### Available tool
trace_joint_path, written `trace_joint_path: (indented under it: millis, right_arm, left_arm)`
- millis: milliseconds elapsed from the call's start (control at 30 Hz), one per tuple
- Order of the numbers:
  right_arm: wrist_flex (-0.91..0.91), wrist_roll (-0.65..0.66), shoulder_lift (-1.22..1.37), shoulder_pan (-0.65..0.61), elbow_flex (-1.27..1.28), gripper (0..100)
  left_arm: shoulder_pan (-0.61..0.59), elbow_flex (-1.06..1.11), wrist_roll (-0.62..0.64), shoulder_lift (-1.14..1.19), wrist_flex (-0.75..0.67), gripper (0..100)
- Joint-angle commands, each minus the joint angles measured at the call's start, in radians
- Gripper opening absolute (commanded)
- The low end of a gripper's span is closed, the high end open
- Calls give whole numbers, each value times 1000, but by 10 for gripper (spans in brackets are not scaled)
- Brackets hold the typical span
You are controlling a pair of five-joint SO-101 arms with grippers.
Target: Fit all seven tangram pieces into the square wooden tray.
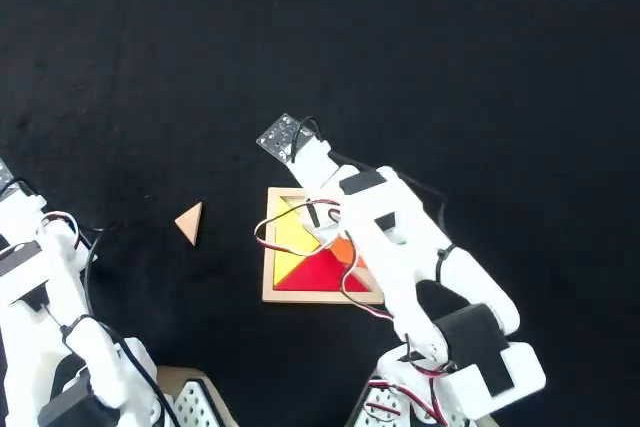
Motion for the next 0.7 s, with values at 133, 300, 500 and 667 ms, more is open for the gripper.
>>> trace_joint_path:
  millis: [133,300,500,667]
  right_arm:
    - [11,75,1,94,-45,11]
    - [68,132,-1,107,-51,11]
    - [69,112,-147,106,-18,11]
    - [48,81,-243,17,54,11]
  left_arm:
    - [13,-10,3,-11,-14,80]
    - [13,-10,3,-11,-14,80]
    - [13,-10,3,-11,-14,80]
    - [13,-10,3,-11,-14,80]
